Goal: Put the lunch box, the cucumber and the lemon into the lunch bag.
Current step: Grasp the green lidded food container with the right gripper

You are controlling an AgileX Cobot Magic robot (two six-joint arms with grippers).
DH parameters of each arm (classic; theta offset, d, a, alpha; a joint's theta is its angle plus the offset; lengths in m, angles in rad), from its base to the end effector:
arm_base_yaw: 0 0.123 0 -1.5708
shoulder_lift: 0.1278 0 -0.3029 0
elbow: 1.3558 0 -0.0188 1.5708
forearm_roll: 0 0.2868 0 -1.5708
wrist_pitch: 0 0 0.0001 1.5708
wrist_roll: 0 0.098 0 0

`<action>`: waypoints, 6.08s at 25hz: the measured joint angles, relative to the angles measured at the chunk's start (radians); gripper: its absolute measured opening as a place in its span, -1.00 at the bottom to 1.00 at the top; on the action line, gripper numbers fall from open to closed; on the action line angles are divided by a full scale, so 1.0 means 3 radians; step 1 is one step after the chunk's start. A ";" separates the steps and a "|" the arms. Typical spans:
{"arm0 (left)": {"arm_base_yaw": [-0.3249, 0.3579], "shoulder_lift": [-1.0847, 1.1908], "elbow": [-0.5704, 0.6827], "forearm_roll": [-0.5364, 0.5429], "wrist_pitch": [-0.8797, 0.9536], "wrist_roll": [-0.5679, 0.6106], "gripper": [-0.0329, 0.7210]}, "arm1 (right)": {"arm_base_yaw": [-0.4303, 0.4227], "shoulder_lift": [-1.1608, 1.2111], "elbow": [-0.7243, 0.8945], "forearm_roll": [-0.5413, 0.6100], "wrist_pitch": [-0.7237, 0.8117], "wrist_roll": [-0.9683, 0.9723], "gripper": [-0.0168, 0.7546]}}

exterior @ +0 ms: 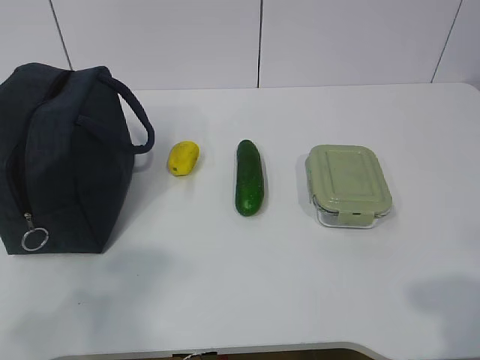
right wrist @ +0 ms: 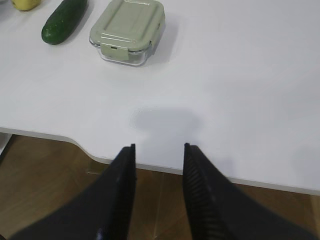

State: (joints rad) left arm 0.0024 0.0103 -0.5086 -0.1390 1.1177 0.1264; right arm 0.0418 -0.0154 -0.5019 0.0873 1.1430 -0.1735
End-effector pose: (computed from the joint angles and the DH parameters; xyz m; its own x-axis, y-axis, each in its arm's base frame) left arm 0.0126 -0.0122 0.2897 -0.4962 0.0635 -0.8659 0.1378 0.9904 -0.0064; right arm 0.0079 0.0081 0.2854 -0.4914 -0.1570 -0.8567 -0.1786 0.9809 -0.0773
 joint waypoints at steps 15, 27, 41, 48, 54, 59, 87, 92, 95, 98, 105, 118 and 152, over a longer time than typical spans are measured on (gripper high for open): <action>0.0000 0.0000 0.0000 0.0000 0.0000 0.0000 -0.06 | 0.0000 0.0000 0.0000 0.0000 0.0000 0.0000 -0.24; 0.0000 0.0000 0.0000 0.0000 0.0000 0.0000 -0.08 | 0.0000 0.0000 0.0000 0.0000 0.0000 0.0000 -0.24; 0.0000 0.0000 0.0000 0.0000 0.0000 0.0000 -0.08 | 0.0000 0.0051 -0.0088 0.0153 -0.0111 -0.0016 0.06; 0.0000 0.0000 0.0000 0.0000 0.0000 0.0000 -0.08 | 0.0000 0.1141 -0.0467 0.0424 -0.0412 -0.0016 0.37; 0.0000 0.0000 0.0000 0.0000 0.0000 0.0000 -0.08 | 0.0000 0.2091 -0.0987 0.0788 -0.0536 -0.0303 0.38; 0.0000 0.0000 0.0000 0.0000 0.0000 0.0000 -0.08 | 0.0000 0.2743 -0.1317 0.1523 -0.0558 -0.0764 0.38; 0.0000 0.0000 0.0000 0.0000 -0.0002 0.0000 -0.08 | -0.0995 0.5182 -0.1926 0.3563 0.0218 -0.2439 0.38; 0.0000 0.0000 0.0000 0.0000 -0.0002 0.0000 -0.08 | -0.1154 0.5575 -0.1941 0.3564 0.0182 -0.2585 0.38; 0.0000 0.0000 0.0000 -0.0002 -0.0002 0.0000 -0.08 | -0.1159 0.5894 -0.2047 0.3510 0.0182 -0.2679 0.38; 0.0000 0.0000 0.0000 -0.0002 -0.0002 0.0000 -0.08 | -0.1159 0.6191 -0.2226 0.3374 0.0166 -0.2694 0.38; 0.0000 0.0000 0.0000 -0.0002 -0.0002 0.0000 -0.08 | -0.1159 0.6540 -0.2473 0.3347 0.0153 -0.2694 0.38; 0.0000 0.0000 0.0000 -0.0002 -0.0002 0.0000 -0.08 | -0.1159 0.6981 -0.2740 0.3502 0.0135 -0.2706 0.38; 0.0000 0.0000 0.0000 -0.0008 -0.0002 0.0000 -0.08 | -0.1051 0.7272 -0.2754 0.3696 0.0104 -0.2756 0.38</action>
State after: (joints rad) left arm 0.0024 0.0103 -0.5086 -0.1413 1.1171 0.1264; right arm -0.2734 2.1662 -1.3280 1.1960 1.1741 -1.0003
